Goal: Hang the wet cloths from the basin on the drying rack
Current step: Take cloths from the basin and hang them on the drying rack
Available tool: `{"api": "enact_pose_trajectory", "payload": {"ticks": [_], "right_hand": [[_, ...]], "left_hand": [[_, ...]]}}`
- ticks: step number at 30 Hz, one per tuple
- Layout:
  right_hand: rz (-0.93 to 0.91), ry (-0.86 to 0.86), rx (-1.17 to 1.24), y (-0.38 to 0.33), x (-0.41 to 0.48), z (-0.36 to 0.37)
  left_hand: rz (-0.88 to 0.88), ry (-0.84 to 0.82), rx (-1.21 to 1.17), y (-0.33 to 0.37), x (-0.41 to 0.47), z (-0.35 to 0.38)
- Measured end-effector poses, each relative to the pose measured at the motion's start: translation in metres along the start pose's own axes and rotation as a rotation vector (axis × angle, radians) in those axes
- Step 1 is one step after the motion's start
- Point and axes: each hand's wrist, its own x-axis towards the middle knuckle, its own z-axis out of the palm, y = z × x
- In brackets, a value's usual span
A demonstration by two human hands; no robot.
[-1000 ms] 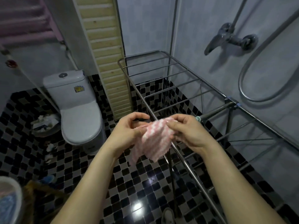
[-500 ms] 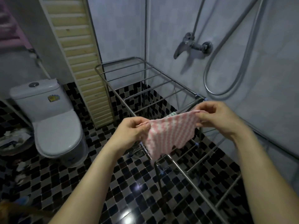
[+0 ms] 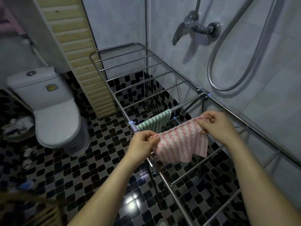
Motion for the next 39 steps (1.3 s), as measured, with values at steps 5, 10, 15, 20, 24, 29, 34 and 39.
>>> {"api": "enact_pose_trajectory", "payload": {"ticks": [5,10,15,20,24,29,34,39], "right_hand": [[0.035,-0.022,-0.054,0.005,0.032,0.034],[0.040,-0.222,-0.121,0.027,0.050,0.066],[0.054,0.236,0.001,0.047,0.033,0.073],[0.465,0.121,0.320,0.072,0.017,0.073],[0.446,-0.017,0.286,0.070,0.019,0.073],[0.374,0.100,0.091,0.069,0.023,0.066],[0.139,0.151,-0.206,0.056,0.026,0.061],[0.017,0.121,-0.441,0.055,0.029,0.065]], "left_hand": [[-0.007,0.287,0.189,-0.017,0.035,0.010],[0.073,0.347,0.425,-0.028,0.037,0.011],[0.119,0.080,0.733,-0.046,0.015,0.024],[0.105,0.148,0.676,-0.049,0.014,0.026],[0.138,0.213,0.678,-0.048,0.015,0.022],[0.147,0.304,0.758,-0.049,0.022,0.015],[0.158,0.268,0.825,-0.050,0.020,0.012],[0.163,0.169,0.859,-0.054,0.015,0.019]]}}
